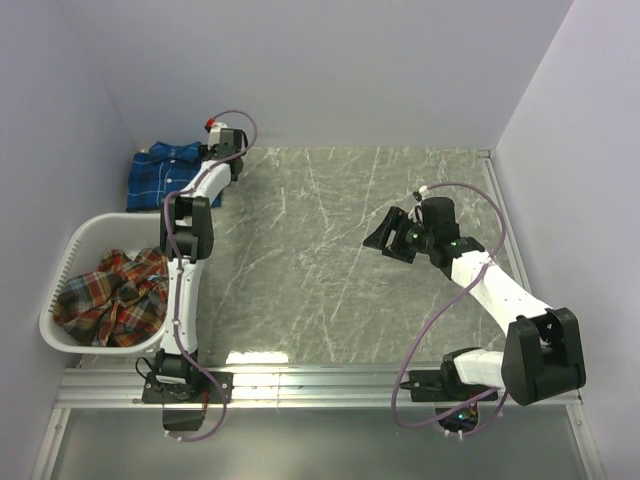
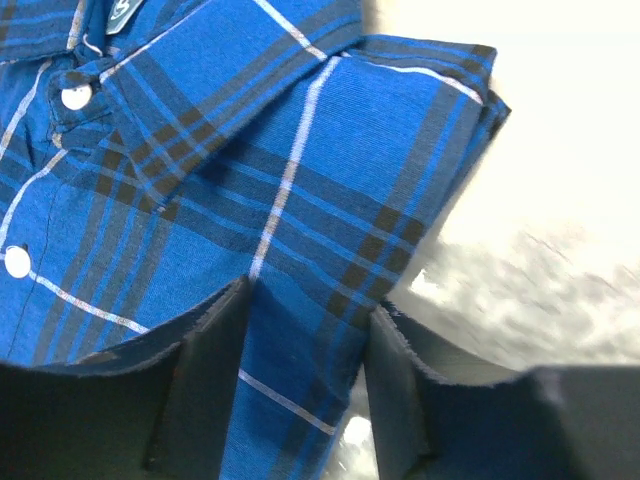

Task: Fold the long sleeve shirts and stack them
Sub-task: Neatly place the folded shirt to the corner

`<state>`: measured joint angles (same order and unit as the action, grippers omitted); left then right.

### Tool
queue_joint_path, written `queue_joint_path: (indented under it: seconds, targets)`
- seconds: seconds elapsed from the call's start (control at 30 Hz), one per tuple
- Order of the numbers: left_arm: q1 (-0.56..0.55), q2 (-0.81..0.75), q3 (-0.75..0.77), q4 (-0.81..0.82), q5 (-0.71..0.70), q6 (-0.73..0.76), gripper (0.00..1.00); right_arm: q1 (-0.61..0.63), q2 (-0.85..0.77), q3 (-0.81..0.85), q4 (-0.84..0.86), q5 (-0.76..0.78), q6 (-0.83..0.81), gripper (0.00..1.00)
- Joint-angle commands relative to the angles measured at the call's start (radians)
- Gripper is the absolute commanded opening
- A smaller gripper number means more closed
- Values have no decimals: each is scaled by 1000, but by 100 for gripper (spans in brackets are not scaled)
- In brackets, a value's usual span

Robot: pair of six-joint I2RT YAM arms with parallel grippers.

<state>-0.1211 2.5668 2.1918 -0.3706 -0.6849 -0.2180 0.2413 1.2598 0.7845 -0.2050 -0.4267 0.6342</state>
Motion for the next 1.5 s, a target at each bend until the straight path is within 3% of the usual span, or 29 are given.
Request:
queue_joint_path:
  seconds: [0.0,0.27,0.47,0.7,0.8,0.87,1.17,1.3,1.47]
  targets:
    - [29,-8,20,55,31,17,58,-7,-30,27,0,14,-8,74]
    - [25,-193,-38,61,197,-72,90,-7,-83,88,-76,114,-71,76]
    - [-5,-400,-66,33,298,-136,99,-7,-187,151,-161,274,-99,81]
    - [-22,-785,-276,-48,426,-250,99,-8,-339,262,-321,518,-160,84]
    - [-22,-989,-410,-106,458,-264,99,-8,-428,309,-368,595,-186,94]
    - [-22,-1104,-519,-148,467,-265,99,-7,-505,328,-379,663,-214,95]
    - [-22,-1803,-834,-350,325,-254,99,-7,-767,283,-384,816,-306,99]
    - [-22,-2037,-923,-382,276,-254,99,-7,-897,204,-335,821,-312,99]
    - [-46,-2214,-1027,-436,165,-265,99,-7,-993,101,-301,826,-303,99]
